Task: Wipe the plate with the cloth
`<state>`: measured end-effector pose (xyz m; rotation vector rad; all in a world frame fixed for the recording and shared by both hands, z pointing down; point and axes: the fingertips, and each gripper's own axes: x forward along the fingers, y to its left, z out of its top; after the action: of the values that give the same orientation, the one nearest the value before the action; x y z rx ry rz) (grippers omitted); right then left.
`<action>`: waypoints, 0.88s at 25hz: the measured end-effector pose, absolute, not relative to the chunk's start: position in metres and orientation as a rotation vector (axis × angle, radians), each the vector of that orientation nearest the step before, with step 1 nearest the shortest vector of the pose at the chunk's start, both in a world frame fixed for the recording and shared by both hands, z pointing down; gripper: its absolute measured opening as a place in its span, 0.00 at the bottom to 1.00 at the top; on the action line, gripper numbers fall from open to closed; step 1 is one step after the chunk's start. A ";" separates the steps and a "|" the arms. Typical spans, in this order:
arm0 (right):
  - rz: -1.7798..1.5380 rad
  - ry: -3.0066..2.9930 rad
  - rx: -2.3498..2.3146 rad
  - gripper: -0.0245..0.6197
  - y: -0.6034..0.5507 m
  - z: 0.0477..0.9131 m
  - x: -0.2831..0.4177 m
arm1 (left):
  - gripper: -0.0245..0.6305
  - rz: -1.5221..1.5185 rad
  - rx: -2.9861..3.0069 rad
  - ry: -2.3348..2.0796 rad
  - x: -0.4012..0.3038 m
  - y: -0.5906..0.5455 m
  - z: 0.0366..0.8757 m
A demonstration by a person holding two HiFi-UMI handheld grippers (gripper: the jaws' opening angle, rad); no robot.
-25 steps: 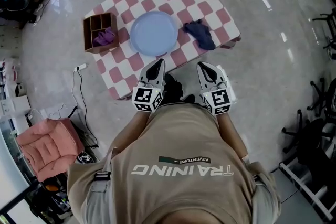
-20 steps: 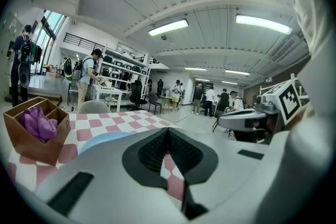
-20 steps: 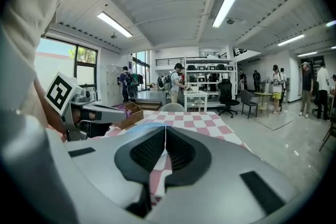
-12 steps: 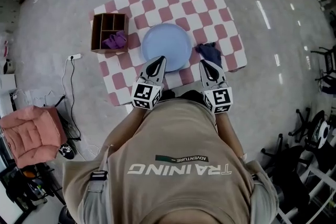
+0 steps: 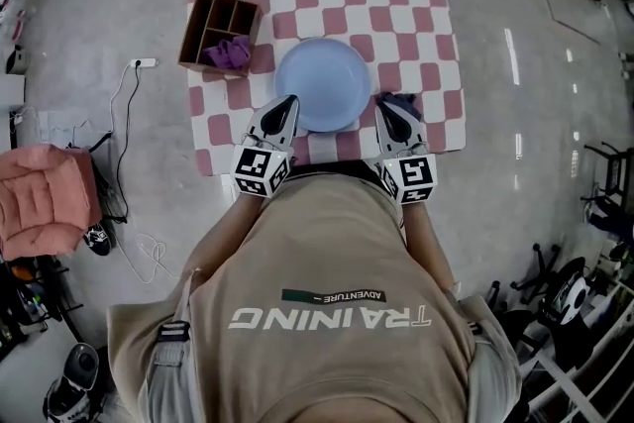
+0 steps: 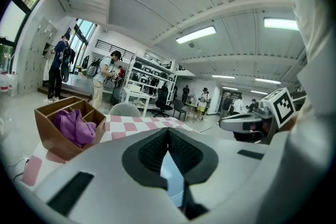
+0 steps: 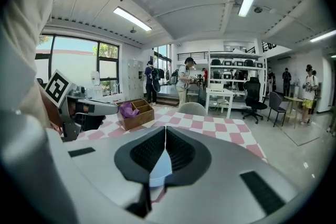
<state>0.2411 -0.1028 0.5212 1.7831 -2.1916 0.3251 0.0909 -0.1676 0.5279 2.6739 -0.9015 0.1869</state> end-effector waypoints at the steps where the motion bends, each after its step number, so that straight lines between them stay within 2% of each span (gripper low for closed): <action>1: 0.323 -2.206 1.763 0.07 -0.104 0.521 0.242 | 0.06 0.185 2.676 -0.920 0.091 -0.167 0.524; 11: 0.339 -2.231 1.698 0.07 -0.109 0.532 0.266 | 0.06 0.206 2.682 -0.996 0.110 -0.166 0.519; 22: 0.489 -1.967 1.693 0.07 -0.061 0.631 0.347 | 0.06 0.267 2.640 -1.074 0.105 -0.168 0.530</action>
<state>0.3467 -0.0605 0.6315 1.6934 -1.9669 0.4894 0.1050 -0.1678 0.5304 2.6403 -1.0743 0.2669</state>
